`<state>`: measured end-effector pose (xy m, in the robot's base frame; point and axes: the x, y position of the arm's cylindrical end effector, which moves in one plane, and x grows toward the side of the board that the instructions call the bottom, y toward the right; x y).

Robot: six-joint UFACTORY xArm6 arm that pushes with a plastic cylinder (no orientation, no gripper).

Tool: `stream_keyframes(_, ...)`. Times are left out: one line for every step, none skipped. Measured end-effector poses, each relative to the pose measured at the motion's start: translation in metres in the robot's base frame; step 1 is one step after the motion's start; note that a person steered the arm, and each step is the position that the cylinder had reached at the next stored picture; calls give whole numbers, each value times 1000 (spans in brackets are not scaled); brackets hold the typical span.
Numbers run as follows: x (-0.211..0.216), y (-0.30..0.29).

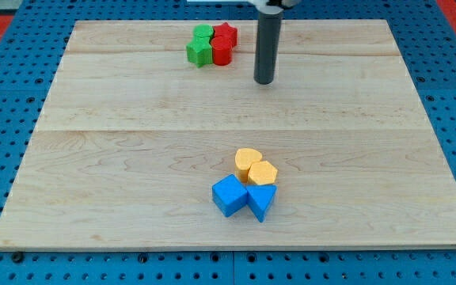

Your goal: Point your arm at the bottom side of the green star

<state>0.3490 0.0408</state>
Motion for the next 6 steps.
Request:
stream_keyframes(24,-28)
stream_keyframes(27,-41)
stream_keyframes(27,-42)
stream_keyframes(27,-42)
stream_keyframes(27,-41)
stream_keyframes(16,-51)
